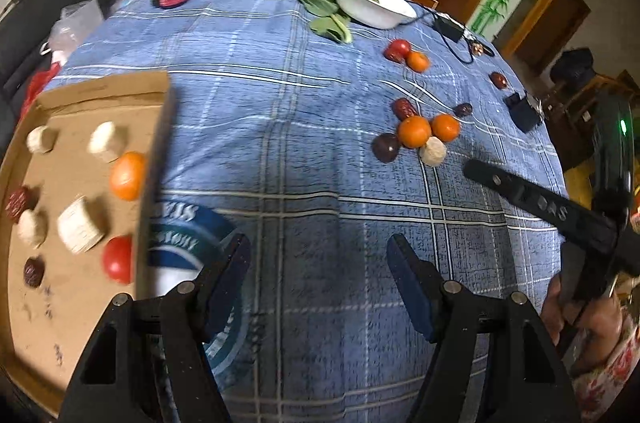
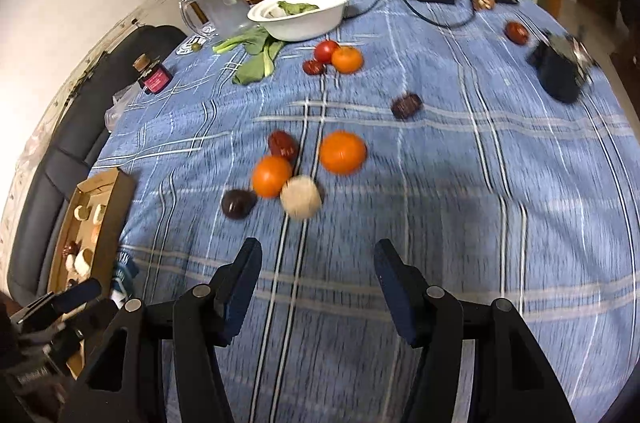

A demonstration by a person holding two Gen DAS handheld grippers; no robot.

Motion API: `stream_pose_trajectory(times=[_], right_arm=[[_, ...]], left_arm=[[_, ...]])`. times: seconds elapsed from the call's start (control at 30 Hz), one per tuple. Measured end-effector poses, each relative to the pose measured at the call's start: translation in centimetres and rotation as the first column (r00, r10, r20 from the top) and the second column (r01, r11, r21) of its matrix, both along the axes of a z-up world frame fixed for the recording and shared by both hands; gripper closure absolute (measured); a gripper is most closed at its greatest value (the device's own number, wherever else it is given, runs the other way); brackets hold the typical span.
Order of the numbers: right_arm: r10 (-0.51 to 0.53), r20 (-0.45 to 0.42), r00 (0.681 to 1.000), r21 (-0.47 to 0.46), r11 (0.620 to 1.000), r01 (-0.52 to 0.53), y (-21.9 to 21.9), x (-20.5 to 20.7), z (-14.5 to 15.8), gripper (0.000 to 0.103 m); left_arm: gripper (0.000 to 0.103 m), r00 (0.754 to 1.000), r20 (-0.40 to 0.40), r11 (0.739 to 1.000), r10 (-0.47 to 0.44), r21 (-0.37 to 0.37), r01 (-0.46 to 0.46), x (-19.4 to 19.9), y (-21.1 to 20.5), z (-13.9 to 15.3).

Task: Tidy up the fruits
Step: 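Grasp a dark date with the left tool while the right tool grasps the beige bun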

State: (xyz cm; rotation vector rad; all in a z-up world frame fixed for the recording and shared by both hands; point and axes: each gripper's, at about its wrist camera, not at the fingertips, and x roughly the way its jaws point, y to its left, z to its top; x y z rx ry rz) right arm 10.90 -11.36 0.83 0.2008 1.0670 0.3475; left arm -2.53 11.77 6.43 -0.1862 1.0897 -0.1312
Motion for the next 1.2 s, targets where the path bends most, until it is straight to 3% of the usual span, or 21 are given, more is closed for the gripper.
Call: stream_pose_trajectory(times=[0.1,0.2,0.4,0.53,0.77,0.9,1.07,1.2], right_arm=[[0.034,0.008,0.999,-0.026,0.999,-0.034,1.2,1.4,-0.7,0.047],[0.084,0.008,0.996,-0.066,0.994,-0.083,2.9,2.5,-1.8,0.053],[0.160,0.037,0.986,-0.124,0.980,-0.154,4.5,3.3,-2.8,0.073],[0.145,0.016,0.989,-0.078,0.987,-0.144,3.3,3.0,-2.8,0.073],[0.097,-0.010,0.995,-0.028,0.995,-0.097,0.5,1.3,-2.1,0.073],[0.075,-0.024,0.997,-0.014,0.997,-0.075,-0.4,0.1,-2.0,0.073],[0.047,-0.040,0.998,-0.006,0.999,-0.048,-1.2,-0.8,-2.1,0.073],[0.036,-0.044,0.998,0.004,0.999,-0.035,-1.1,-1.4,-1.9,0.073]], left_arm=[[0.042,1.000,-0.010,1.000,-0.019,0.005,0.019,0.8,-0.6,-0.7],[0.042,1.000,-0.003,1.000,-0.017,0.015,0.017,1.4,-0.6,-0.8],[0.042,0.999,-0.001,0.999,-0.039,0.027,0.039,3.1,-0.8,-1.3],[0.042,0.996,-0.008,0.996,-0.088,0.009,0.088,4.9,-2.2,-1.8],[0.042,0.971,0.005,0.968,-0.240,0.070,0.239,8.5,-6.4,-2.8],[0.043,0.962,-0.009,0.958,-0.274,0.087,0.273,10.1,-7.2,-3.7],[0.080,0.959,-0.021,0.955,-0.281,0.095,0.282,10.7,-7.5,-4.2],[0.082,0.965,-0.021,0.963,-0.262,0.063,0.263,10.4,-7.0,-4.1]])
